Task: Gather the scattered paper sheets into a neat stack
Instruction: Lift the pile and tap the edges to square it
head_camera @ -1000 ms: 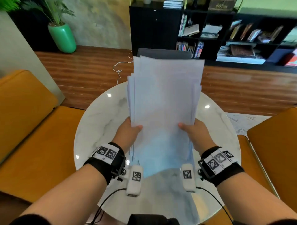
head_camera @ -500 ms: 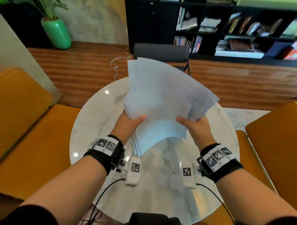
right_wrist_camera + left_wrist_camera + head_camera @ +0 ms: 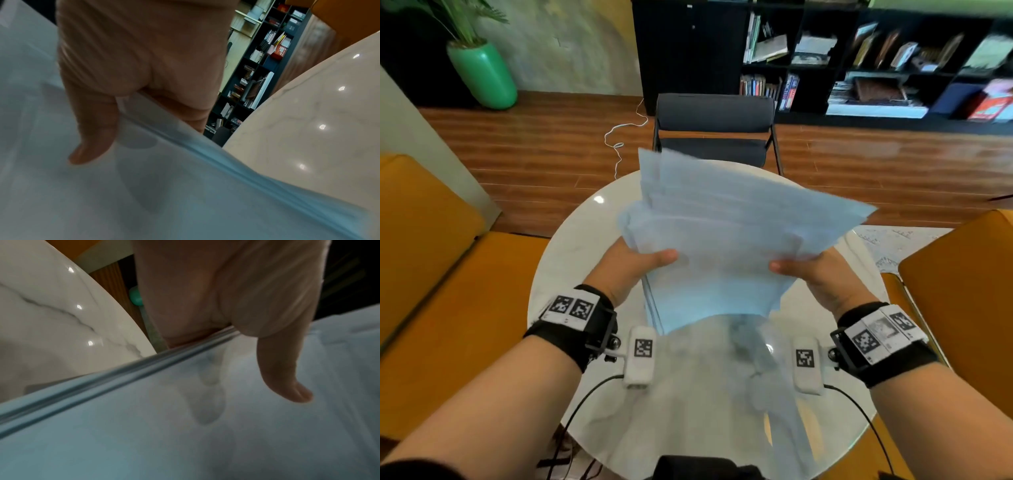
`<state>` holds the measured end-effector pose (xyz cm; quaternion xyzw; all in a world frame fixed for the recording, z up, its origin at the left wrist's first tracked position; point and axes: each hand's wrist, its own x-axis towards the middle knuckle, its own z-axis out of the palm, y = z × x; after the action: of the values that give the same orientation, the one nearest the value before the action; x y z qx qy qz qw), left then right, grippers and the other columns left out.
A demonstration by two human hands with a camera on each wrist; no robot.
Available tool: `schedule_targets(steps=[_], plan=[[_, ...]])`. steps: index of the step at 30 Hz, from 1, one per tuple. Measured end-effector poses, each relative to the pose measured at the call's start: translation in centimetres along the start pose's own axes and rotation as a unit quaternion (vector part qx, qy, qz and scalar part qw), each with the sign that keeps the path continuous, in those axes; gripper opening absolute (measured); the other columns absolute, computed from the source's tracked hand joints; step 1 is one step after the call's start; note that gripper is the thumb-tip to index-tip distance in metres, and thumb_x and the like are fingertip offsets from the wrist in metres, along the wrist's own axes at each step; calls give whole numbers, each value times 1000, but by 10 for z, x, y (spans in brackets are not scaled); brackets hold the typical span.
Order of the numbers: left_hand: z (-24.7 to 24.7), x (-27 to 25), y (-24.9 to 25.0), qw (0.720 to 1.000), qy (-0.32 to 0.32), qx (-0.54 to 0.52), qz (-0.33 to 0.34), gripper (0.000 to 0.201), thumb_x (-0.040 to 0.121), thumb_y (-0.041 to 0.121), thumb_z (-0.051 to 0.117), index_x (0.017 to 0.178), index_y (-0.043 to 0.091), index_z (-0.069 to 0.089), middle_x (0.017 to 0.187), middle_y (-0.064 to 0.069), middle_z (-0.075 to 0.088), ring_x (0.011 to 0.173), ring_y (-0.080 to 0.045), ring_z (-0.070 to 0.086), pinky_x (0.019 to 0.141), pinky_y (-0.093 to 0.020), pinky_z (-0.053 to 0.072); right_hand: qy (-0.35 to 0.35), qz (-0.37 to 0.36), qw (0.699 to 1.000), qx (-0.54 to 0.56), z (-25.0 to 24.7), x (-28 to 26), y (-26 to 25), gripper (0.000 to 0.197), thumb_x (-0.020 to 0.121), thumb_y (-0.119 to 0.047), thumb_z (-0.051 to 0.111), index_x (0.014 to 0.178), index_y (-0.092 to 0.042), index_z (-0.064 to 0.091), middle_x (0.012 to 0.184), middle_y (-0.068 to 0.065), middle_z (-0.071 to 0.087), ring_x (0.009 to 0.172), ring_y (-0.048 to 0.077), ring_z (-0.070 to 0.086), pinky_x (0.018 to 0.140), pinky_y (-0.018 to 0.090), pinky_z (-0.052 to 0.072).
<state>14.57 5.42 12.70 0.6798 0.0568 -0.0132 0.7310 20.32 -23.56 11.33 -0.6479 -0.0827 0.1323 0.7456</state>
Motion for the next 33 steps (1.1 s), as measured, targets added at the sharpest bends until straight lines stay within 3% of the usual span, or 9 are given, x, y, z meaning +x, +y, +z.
schedule_targets(steps=[2, 7, 10, 12, 15, 18, 23, 29, 33], plan=[[5, -1, -9, 999, -20, 15, -24, 52, 66, 12, 76, 116, 17, 62, 105, 3, 75, 102, -16, 69, 83, -27, 55, -24, 14, 999, -24, 9, -2, 6, 54, 57, 5, 80, 106, -16, 67, 100, 0, 75, 97, 19, 70, 81, 31, 55], [3, 4, -6, 998, 62, -33, -2, 41, 67, 17, 80, 107, 17, 68, 105, -5, 74, 99, -23, 70, 90, -41, 55, 58, -45, 997, 29, 21, 2, 1, 41, 67, 13, 70, 100, -11, 67, 91, 0, 76, 88, 21, 71, 76, 34, 56], [-6, 2, -2, 1000, 5, -23, 2, 62, 59, 20, 81, 118, 12, 63, 114, -7, 72, 104, -21, 69, 87, -32, 56, 21, -42, 998, 28, 14, -2, -7, 45, 60, 4, 75, 103, -8, 68, 98, 5, 76, 95, 26, 70, 79, 35, 56], [-4, -2, -10, 999, -26, 20, -25, 66, 65, 13, 82, 126, 9, 56, 119, -10, 69, 108, -21, 67, 92, -35, 54, 1, -21, 1000, 3, 13, -6, -4, 48, 59, 4, 78, 104, -11, 69, 100, 6, 75, 97, 27, 70, 81, 38, 55], [0, -6, -20, 998, 19, 42, -46, 44, 74, 12, 77, 117, 12, 64, 112, -7, 72, 103, -21, 69, 98, -45, 50, 2, -6, 1000, 1, 9, -7, 1, 45, 59, -5, 80, 101, -17, 70, 101, 6, 74, 98, 26, 69, 83, 41, 53], [2, -10, -11, 999, 25, 25, -40, 28, 78, 6, 72, 102, 20, 69, 97, 3, 76, 94, -17, 72, 91, -39, 54, 15, -12, 999, 35, 6, -7, -2, 56, 45, -21, 92, 97, -16, 73, 101, 8, 75, 98, 27, 69, 83, 41, 56], [-2, -6, 7, 1000, -20, 16, -11, 43, 72, 5, 77, 112, 14, 65, 111, -7, 72, 100, -19, 70, 88, -34, 54, 8, -52, 997, 48, 8, -9, -17, 48, 60, 10, 74, 104, -11, 68, 102, 7, 74, 99, 27, 68, 85, 39, 56], [4, -11, -24, 997, -25, 26, -69, 54, 63, 16, 80, 115, 15, 63, 112, -8, 72, 102, -22, 69, 90, -40, 54, 16, 47, 998, -26, 12, -14, 17, 52, 56, 4, 81, 102, -15, 68, 97, 4, 74, 93, 21, 70, 85, 42, 54], [5, -4, -16, 999, -2, -7, -51, 49, 64, 15, 78, 110, 11, 66, 106, -9, 74, 98, -25, 70, 79, -36, 56, 71, 30, 997, -4, 19, -11, 17, 43, 59, 3, 81, 97, -14, 70, 98, 9, 73, 92, 25, 70, 80, 43, 53]])
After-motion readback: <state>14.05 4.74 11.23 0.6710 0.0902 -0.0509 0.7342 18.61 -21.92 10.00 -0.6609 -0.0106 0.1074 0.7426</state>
